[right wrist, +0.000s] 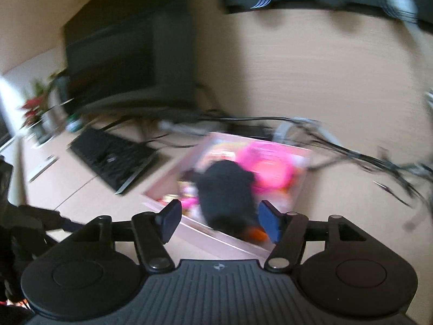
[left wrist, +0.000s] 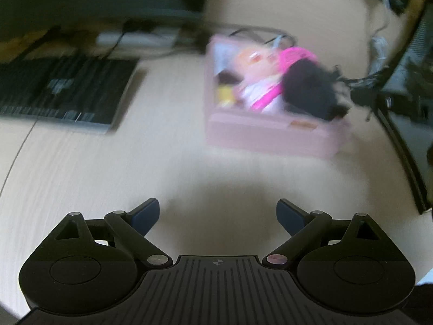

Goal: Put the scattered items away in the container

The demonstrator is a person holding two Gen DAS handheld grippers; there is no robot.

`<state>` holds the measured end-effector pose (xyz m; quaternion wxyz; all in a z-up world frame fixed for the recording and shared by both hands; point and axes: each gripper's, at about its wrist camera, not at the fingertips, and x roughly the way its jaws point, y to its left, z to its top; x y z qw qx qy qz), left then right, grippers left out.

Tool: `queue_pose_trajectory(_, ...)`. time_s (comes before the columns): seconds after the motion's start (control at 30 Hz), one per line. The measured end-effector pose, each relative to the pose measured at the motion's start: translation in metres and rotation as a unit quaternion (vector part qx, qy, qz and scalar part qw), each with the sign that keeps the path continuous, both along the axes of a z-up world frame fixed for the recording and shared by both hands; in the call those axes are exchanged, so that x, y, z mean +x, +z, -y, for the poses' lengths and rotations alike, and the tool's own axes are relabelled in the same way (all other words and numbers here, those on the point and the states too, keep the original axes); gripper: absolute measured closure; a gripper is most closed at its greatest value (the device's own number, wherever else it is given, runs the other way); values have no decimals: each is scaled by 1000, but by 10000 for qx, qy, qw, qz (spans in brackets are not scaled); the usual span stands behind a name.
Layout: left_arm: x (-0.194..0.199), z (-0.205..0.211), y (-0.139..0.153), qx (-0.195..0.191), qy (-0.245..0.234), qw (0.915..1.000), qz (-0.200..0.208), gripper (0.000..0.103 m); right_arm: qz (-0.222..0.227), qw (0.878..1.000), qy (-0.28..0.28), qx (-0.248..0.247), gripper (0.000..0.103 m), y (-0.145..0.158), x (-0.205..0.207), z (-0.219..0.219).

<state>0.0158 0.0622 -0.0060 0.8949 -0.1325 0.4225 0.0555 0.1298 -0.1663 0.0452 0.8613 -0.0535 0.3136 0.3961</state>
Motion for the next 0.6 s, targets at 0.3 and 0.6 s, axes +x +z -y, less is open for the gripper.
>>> queue_pose_trajectory(0.3, 92, 49, 38, 313, -1000, 9906, 878, 38, -445, 9910, -1255, -145, 33, -37, -22, 60)
queue_pose_trajectory(0.6, 123, 46, 31, 14, -1019, 9918, 765, 46, -191, 9882, -1503, -235, 28, -33, -30, 65)
